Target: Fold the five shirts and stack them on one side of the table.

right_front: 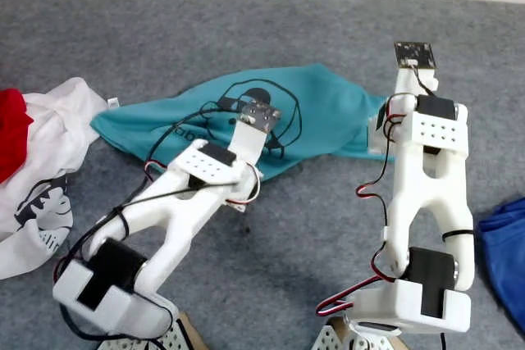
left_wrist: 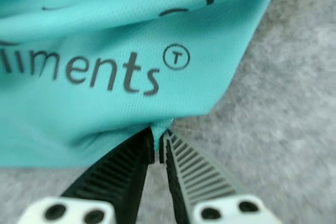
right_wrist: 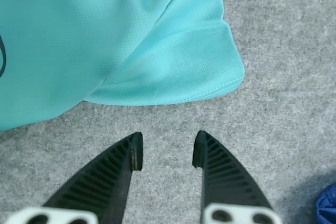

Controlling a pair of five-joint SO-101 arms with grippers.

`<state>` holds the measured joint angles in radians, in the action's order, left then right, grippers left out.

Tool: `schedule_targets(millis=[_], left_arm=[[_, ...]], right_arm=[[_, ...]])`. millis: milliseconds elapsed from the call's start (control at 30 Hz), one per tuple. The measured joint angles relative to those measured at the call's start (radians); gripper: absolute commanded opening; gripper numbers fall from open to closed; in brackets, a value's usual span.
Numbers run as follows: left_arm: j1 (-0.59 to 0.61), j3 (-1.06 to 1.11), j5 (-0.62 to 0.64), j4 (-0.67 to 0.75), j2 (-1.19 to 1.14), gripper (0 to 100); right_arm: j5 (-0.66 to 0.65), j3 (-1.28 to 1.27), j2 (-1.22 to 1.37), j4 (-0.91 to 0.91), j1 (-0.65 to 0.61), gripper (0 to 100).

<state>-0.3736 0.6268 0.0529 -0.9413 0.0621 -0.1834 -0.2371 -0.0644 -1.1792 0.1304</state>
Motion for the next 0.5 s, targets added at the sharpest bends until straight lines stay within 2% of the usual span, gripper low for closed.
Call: schedule_targets(millis=[100,200,400,500], left_arm=[[0.017,-0.025,0.018,-0.117,0.112,1],[0.086,-0.026,0.046,-0.196,0.264,1],[0.293,-0.026,0.048,-0.353,0.614,1],[0.417,-0.026,-0.018,-0.414,0.747,1]], right_arm=[[0.025,-0.005,0.0,0.0,-0.003,17.0],[0.035,-0.041,0.0,0.023,-0.025,17.0],[0.035,-0.089,0.0,0.074,-0.04,17.0],[0.035,-0.089,0.0,0.083,-0.038,17.0]])
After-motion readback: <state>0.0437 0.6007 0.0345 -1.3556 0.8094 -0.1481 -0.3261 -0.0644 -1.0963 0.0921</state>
